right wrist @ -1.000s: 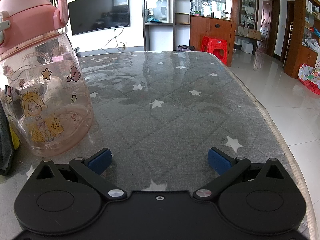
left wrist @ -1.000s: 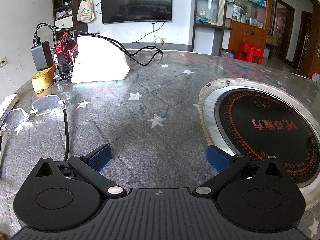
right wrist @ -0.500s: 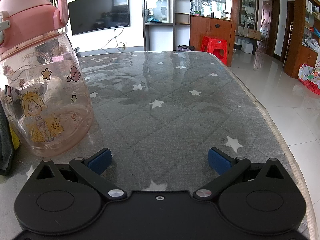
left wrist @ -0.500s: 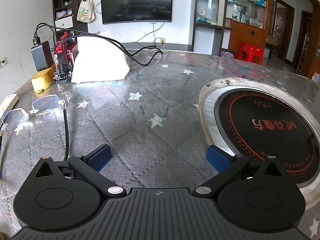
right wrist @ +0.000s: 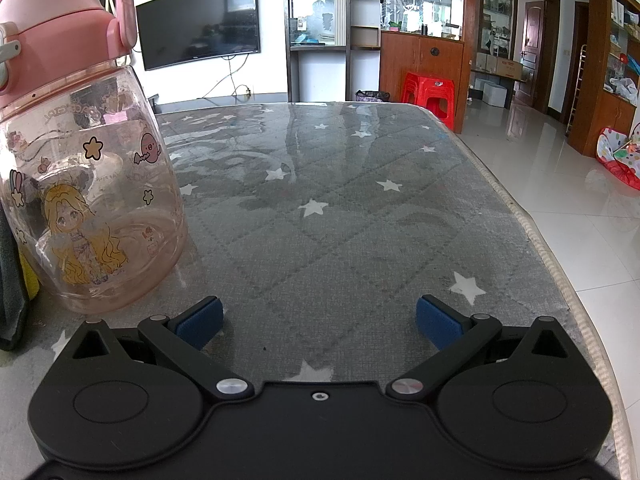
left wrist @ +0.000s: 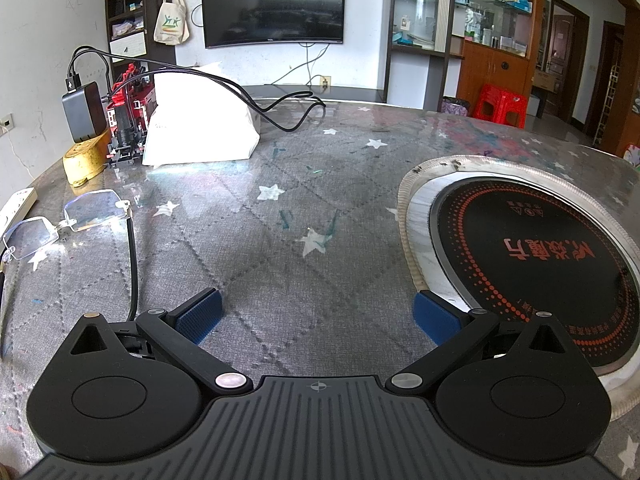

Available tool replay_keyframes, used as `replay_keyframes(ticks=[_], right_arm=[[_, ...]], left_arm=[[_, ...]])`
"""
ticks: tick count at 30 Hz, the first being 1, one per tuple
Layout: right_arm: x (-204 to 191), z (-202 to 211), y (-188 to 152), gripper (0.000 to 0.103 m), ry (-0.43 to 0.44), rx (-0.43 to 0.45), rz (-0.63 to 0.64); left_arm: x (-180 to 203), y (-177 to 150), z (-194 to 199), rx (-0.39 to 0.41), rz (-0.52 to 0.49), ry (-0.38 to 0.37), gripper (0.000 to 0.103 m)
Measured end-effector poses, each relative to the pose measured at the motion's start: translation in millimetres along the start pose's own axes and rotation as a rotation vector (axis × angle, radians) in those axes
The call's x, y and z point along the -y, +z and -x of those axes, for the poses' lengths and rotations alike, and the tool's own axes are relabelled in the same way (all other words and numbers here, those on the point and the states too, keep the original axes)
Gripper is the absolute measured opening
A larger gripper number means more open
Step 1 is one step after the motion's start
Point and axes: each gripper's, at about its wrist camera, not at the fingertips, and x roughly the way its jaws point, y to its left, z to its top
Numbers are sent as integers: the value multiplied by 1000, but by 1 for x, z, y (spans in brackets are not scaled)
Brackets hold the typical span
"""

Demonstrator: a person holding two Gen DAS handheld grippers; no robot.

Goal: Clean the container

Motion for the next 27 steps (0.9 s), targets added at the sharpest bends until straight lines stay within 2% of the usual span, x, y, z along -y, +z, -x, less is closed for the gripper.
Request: replay_keyframes(ticks=[27], right_arm=[[-9,3,-2,103,0,0,0]], left_arm=[[0,0,1,-1,0,0,103]])
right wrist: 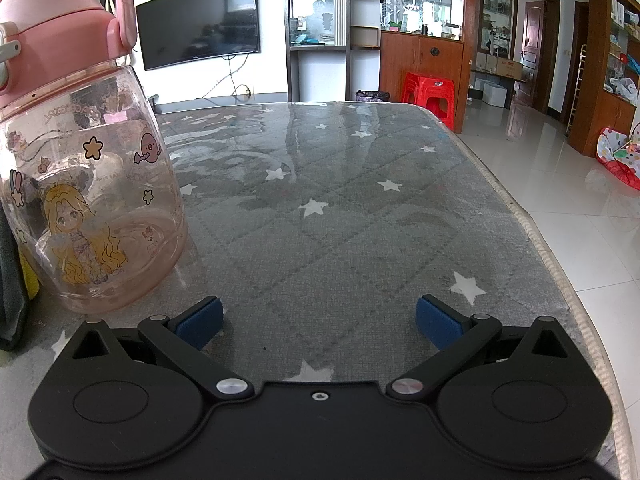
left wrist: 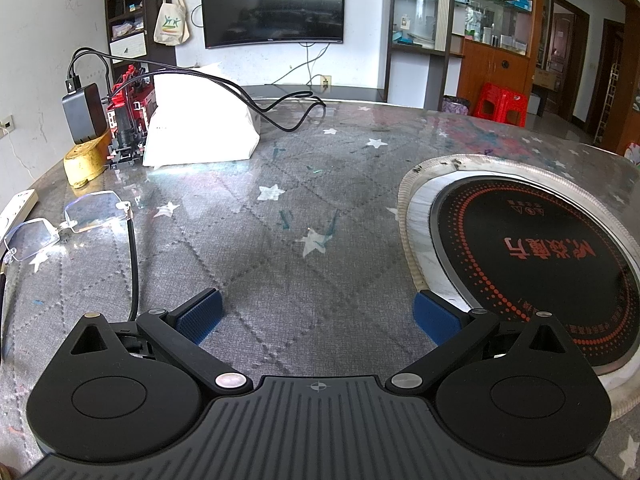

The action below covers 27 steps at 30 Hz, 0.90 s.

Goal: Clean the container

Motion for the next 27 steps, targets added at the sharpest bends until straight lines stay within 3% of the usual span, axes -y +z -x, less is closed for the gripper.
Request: replay_keyframes(ticks=[27], right_arm=[[-9,3,-2,103,0,0,0]], left_arm=[[0,0,0,0,-1,1,103]])
